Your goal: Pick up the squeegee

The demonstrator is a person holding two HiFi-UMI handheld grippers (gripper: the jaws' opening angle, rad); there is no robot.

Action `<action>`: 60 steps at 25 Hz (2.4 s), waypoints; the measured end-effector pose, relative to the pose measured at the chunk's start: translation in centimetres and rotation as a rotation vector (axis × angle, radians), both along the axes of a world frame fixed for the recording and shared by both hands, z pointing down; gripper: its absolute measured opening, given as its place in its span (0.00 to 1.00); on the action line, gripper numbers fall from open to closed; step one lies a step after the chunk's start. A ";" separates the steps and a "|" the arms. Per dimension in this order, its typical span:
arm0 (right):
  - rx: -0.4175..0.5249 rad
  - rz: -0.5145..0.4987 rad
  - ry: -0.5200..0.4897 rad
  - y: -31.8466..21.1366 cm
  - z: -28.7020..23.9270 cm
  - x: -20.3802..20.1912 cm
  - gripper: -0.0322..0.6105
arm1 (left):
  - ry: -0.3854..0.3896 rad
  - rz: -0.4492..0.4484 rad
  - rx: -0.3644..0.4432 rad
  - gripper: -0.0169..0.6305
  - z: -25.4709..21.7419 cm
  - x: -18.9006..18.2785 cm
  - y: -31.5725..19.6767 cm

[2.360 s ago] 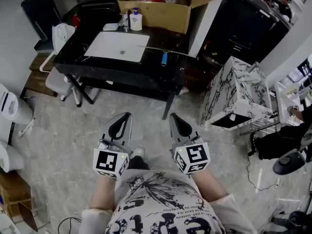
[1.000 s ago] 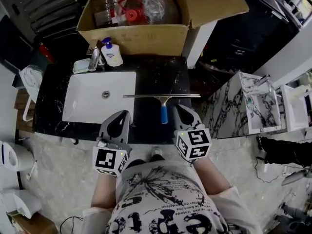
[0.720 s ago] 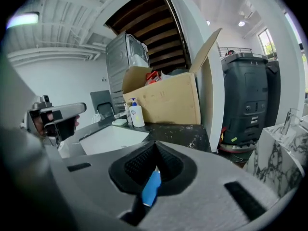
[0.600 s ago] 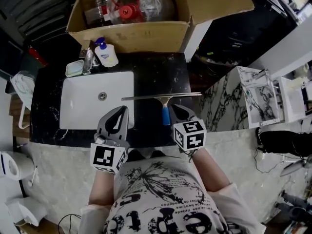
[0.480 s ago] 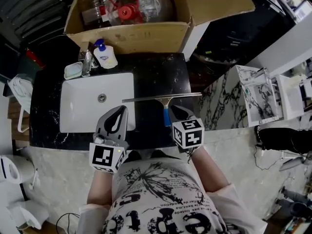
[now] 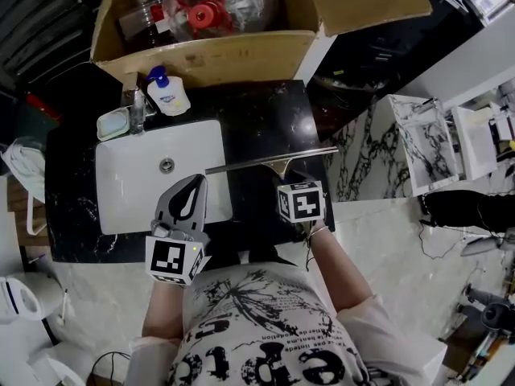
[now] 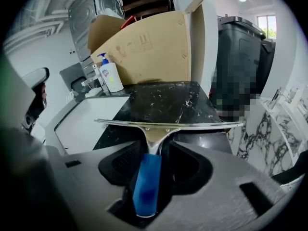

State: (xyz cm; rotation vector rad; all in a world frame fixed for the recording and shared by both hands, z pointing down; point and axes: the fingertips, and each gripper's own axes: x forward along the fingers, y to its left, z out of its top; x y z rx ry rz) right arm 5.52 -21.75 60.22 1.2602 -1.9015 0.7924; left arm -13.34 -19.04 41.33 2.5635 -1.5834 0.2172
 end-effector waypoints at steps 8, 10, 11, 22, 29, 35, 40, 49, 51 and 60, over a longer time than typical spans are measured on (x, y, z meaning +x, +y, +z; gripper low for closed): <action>-0.036 0.069 0.027 -1.2 1.9 -0.2 0.30 | 0.006 0.011 -0.028 0.05 0.8 -0.9 -0.9; -0.024 0.071 0.038 -1.4 1.9 -0.3 0.30 | 0.010 0.013 -0.026 0.05 1.2 -1.2 -0.8; -0.017 0.069 0.045 -1.4 1.9 -0.4 0.30 | 0.012 0.014 -0.022 0.05 1.5 -1.3 -0.8; -0.025 0.093 0.053 -1.2 1.6 -0.6 0.25 | 0.020 -0.006 -0.009 0.05 0.7 -2.3 -1.1; 0.096 0.101 -0.051 -2.1 -2.0 -0.8 0.24 | 0.017 -0.013 0.021 0.05 0.5 -2.7 -0.9; 0.314 0.129 -0.125 -3.7 -8.0 -0.3 0.24 | 0.033 -0.055 0.033 0.05 -1.0 -3.5 -0.9; 0.519 0.093 -0.160 -4.4 -13.6 -0.6 0.24 | 0.024 -0.090 0.067 0.05 -1.8 -4.1 -0.9; 0.798 0.021 -0.224 -3.8 -21.5 -0.8 0.24 | 0.009 -0.143 0.107 0.05 -3.6 -4.2 -1.7; 0.836 0.012 -0.239 -3.7 -22.7 -0.8 0.24 | 0.005 -0.151 0.117 0.05 -3.9 -4.0 -1.9; 0.849 -0.007 -0.271 -3.6 -23.5 -0.6 0.24 | -0.024 -0.162 0.154 0.05 -5.0 -2.7 -2.1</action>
